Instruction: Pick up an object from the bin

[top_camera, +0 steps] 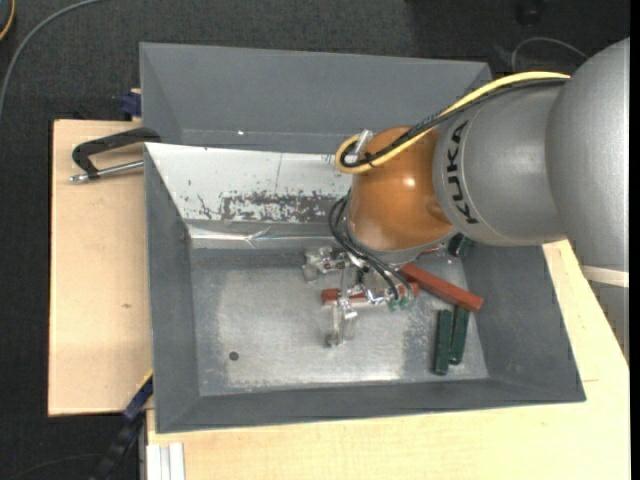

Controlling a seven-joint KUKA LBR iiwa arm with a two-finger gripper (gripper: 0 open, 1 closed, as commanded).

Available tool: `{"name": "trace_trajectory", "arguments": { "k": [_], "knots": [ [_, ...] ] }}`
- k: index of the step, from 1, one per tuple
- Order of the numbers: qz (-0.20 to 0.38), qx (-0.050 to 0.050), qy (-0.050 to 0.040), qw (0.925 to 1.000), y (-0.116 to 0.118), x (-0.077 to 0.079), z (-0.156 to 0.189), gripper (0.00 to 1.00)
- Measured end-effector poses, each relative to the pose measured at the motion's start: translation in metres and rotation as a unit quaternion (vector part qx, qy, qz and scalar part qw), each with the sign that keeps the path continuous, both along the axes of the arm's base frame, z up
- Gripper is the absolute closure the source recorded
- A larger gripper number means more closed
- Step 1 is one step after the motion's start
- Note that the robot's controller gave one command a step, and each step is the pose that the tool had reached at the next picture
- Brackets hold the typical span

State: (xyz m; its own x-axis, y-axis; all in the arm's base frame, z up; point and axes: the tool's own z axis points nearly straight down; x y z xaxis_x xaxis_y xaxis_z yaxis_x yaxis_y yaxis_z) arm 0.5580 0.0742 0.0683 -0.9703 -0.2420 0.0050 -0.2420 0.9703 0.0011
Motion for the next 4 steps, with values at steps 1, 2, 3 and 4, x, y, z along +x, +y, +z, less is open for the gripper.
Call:
{"name": "trace_trajectory", "arguments": {
  "k": [1,2,3,4],
  "knots": [
    [0.000,0.001,-0.0027,1.0000,0.001,0.002,0.003,1.00],
    [0.000,0.001,-0.0027,1.0000,0.001,0.002,0.003,0.00],
    [0.093,0.001,-0.0020,0.9957,0.017,-0.036,0.002,0.00],
    [0.150,-0.001,-0.0071,0.9887,-0.075,0.007,0.003,0.00]
  ]
}}
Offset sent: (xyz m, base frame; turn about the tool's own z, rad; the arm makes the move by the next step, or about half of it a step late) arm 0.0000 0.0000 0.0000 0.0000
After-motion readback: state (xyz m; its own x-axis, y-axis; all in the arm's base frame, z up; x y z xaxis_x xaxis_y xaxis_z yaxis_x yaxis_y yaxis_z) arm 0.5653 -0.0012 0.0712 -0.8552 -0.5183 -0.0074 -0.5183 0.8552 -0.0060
